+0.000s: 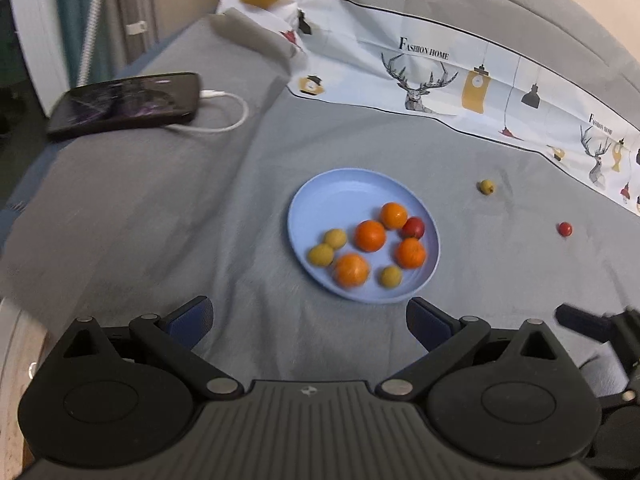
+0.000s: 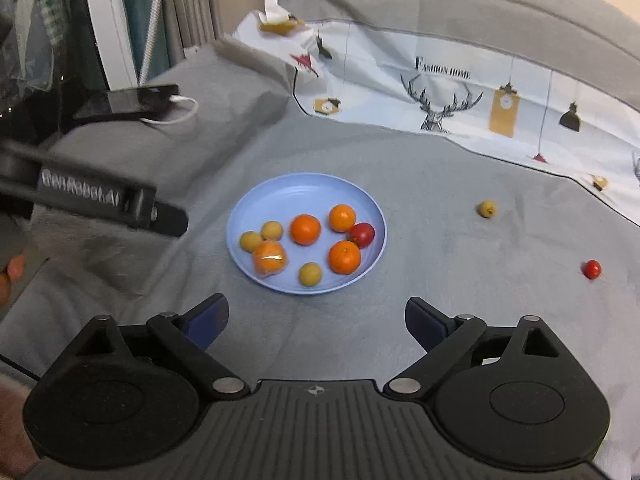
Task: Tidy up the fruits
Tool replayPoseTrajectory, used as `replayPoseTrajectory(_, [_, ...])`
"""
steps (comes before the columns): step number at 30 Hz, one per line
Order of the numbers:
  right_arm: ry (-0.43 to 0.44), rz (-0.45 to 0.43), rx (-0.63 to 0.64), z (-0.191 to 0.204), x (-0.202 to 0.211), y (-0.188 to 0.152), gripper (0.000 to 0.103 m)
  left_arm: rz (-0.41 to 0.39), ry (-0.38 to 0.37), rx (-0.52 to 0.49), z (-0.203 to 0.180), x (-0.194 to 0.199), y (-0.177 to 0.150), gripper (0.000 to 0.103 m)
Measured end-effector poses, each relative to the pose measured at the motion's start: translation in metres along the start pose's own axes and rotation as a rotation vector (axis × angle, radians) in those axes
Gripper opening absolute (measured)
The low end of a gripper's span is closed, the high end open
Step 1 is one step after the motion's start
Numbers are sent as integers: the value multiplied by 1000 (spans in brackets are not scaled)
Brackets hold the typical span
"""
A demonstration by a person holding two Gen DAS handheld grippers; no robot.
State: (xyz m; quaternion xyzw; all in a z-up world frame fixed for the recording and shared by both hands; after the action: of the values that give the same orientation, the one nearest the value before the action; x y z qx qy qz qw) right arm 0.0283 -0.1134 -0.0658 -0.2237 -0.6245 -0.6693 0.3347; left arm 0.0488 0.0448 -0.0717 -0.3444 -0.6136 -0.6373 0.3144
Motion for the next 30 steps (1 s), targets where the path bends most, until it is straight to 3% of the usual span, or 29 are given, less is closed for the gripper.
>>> replayPoseTrajectory(5, [-11, -73, 35, 15, 32, -5, 98, -32, 8, -25, -3, 26, -22, 103])
replayPoseTrajectory(16, [-43, -186, 40, 19, 86, -17, 99, -127, -5, -46, -16, 76, -35, 103])
replayPoseTrajectory(30, [-53, -267, 45, 22, 120, -23, 100, -205, -24, -69, -27, 112, -41, 103])
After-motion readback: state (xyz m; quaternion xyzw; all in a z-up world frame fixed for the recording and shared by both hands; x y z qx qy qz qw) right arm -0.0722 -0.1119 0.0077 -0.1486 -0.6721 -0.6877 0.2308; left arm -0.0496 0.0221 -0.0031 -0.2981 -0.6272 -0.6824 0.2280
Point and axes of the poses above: each gripper's, at about its wrist camera, not at the fingertips, and x roughly against the way its jaws point, z to its left, y to its top, the point moved 7 cm from there along -x, roughly the way its jaws point, and after that the axes turned 5 degrees about y, right-handed, at the moved point
